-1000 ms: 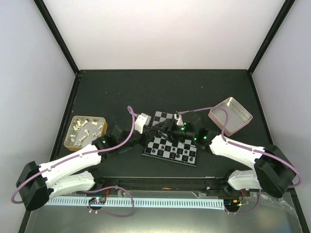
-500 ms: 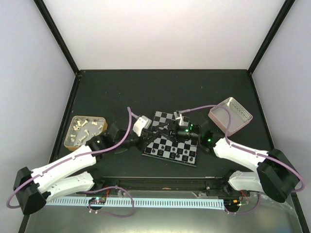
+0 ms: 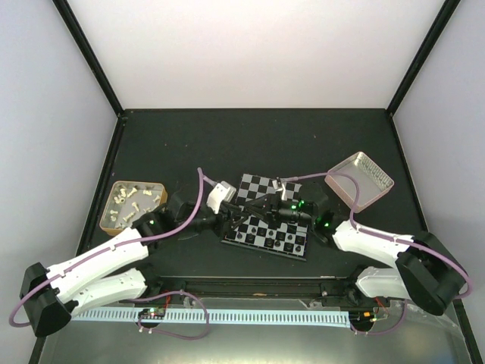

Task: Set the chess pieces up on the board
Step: Place the chess piece on the chessboard.

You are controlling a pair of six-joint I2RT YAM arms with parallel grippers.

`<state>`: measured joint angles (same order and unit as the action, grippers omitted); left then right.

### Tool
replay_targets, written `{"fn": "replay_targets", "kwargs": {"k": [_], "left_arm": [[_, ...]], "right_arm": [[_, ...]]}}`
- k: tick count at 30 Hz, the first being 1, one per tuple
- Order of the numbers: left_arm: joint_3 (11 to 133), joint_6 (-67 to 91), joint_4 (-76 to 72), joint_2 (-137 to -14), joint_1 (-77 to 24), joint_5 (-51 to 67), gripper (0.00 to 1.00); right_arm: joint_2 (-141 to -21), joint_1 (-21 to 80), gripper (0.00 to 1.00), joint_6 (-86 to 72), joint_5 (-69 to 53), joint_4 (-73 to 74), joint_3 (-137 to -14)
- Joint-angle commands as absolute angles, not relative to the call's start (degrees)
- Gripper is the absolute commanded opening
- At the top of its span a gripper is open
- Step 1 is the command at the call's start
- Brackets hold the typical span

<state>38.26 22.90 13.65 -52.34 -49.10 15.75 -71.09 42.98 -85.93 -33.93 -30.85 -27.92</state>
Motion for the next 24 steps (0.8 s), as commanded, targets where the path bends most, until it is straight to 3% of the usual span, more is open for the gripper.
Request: {"fn": "replay_targets", "kwargs": {"k": [1,4,12,15,24], "left_arm": [[38.5,25.34,9.32,-50.59,-48.81,15.03,0.51],[36.86,27.94,5.91,-49.9,-48.84,12.0,0.67],[35.48,32.01,1.47,-51.41,-48.78,10.92,0.68],[35.94,31.83,1.5,-52.88,-48.82,11.84,0.62],[37.45,29.54,1.37,-55.6,-48.79,11.36,0.28]], "right_arm": [[-70.48,42.99,0.07,-92.96,-31.73,-35.75,-26.3],[-70.69,42.97,0.06,-96.21,-31.12,-35.8,-26.11],[-71.04,43.03,0.04,-103.09,-29.3,-34.39,-25.92],[-71.31,42.98,0.04,-104.05,-29.65,-33.48,-26.34],[-72.6,43.0,0.04,-104.09,-30.62,-32.27,-26.94]]}}
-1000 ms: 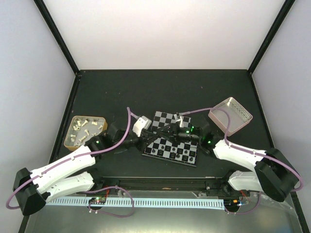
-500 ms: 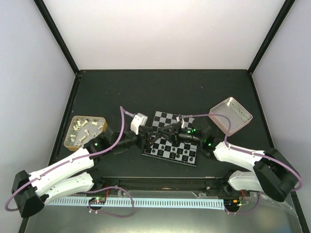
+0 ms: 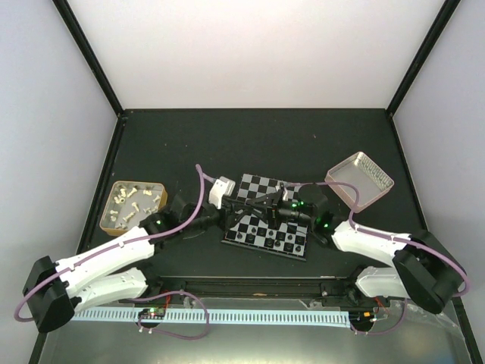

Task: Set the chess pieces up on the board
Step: Place the chess piece on the chessboard.

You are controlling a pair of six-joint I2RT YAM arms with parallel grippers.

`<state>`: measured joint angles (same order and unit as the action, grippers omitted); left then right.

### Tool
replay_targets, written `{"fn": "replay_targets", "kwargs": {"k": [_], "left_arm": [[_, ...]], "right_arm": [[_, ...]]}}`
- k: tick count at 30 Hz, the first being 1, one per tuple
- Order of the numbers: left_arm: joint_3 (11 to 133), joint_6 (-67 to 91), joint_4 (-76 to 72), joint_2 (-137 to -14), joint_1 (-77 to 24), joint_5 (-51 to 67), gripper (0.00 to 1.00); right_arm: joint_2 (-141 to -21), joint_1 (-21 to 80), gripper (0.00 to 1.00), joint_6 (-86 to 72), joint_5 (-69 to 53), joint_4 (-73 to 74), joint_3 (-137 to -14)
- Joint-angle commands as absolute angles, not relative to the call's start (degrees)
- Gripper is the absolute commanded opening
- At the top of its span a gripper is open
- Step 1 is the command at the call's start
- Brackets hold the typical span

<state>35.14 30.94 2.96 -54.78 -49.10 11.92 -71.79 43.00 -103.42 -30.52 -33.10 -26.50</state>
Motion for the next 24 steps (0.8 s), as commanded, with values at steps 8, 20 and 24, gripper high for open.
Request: {"fn": "replay_targets", "kwargs": {"k": [8,20,24], "left_arm": [[40.56,24.69,7.66,-55.76,-48.8,9.17,0.04],[47.07,25.72,22.48,-64.46,-52.28,8.39,0.04],[52.31,27.14,29.57,-72.51,-56.8,6.01,0.04]], "right_arm": [[-72.58,42.31,0.45,-97.89,-28.28,-29.66,-27.48],[-55.11,33.94,0.71,-72.47,-7.17,1.41,-28.42],[-49.07,33.67,0.71,-68.41,0.72,9.25,-28.31]]}}
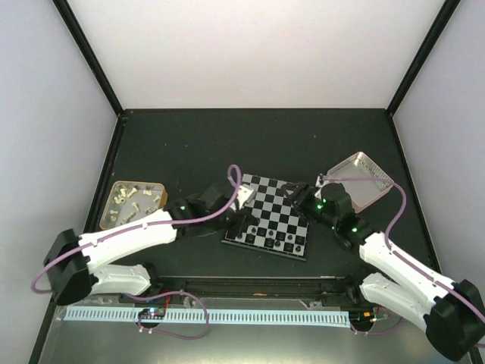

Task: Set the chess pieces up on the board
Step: Place the chess piece on the chessboard.

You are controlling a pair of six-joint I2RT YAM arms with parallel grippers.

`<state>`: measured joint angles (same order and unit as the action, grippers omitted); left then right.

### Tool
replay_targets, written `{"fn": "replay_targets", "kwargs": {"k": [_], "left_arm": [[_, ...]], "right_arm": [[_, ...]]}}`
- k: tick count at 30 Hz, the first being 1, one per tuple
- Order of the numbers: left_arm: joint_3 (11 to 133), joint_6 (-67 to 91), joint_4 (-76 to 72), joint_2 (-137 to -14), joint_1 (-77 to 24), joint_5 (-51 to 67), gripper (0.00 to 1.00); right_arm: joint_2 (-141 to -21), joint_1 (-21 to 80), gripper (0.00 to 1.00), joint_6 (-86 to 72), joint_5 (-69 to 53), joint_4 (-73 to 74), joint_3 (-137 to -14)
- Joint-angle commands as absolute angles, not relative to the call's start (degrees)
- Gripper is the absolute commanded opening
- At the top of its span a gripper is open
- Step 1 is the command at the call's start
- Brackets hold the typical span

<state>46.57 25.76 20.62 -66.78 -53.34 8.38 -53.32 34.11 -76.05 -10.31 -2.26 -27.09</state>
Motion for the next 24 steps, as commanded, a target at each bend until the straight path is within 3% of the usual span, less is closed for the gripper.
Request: {"fn": "replay_targets", "kwargs": {"k": [1,10,24], "left_arm": [[53.62,27.24,31.27,-75.12,-58.31,5.7,0.04],[61.61,25.11,40.24,-90.05,-61.26,6.23,0.04],[65.69,24.36,39.82,-96.57,-61.18,6.01,0.07]], "right_arm": [[-47.97,33.66,0.71,-67.66,2.44,10.78,-28.24],[-43.42,33.34,0.71,-66.38,7.87,14.35,-26.72],[-45.08,33.23,0.71,-65.85,6.52,13.4,-26.2]]}}
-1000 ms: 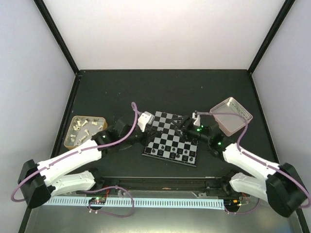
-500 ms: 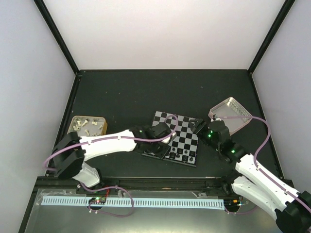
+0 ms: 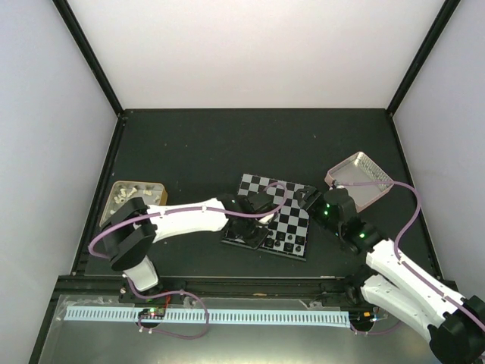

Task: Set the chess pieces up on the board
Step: Place the chess piece on the chessboard.

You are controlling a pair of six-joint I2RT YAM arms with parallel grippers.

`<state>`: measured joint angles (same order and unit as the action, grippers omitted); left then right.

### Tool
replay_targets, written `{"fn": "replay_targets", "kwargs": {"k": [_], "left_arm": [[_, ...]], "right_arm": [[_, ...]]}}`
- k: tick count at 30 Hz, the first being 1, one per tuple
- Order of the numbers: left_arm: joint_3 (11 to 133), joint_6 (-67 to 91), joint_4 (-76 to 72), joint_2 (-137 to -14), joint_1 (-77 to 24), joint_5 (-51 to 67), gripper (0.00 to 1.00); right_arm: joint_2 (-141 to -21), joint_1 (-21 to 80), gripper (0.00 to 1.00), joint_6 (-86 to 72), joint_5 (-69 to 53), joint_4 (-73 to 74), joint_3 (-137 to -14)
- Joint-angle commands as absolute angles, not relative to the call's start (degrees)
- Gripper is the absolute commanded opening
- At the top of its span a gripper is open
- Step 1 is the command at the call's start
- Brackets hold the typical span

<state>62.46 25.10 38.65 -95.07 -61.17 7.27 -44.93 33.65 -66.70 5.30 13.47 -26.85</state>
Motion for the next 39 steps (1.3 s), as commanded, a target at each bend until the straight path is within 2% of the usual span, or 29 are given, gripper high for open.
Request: {"fn": "replay_targets", "kwargs": {"k": [1,17,29,39], "left_arm": [[66.14,24.47,40.08,-96.97,-61.17,5.43,0.07],[68.02,24.38,42.15,-99.54,-61.17,3.59,0.13],[68.64,23.78,43.41,-99.24,-61.19,3.58,0.13],[68.94,23.92,41.86,-98.89,-61.17,5.71,0.23]], "right_arm": [[-45.15,33.26,0.71,-65.83,6.44,13.32,-26.15],[-45.79,33.2,0.72,-66.09,5.2,12.69,-25.58],[-45.48,33.17,0.71,-66.21,4.92,12.66,-25.4],[-45.24,33.14,0.71,-65.92,4.77,12.75,-25.31]]}}
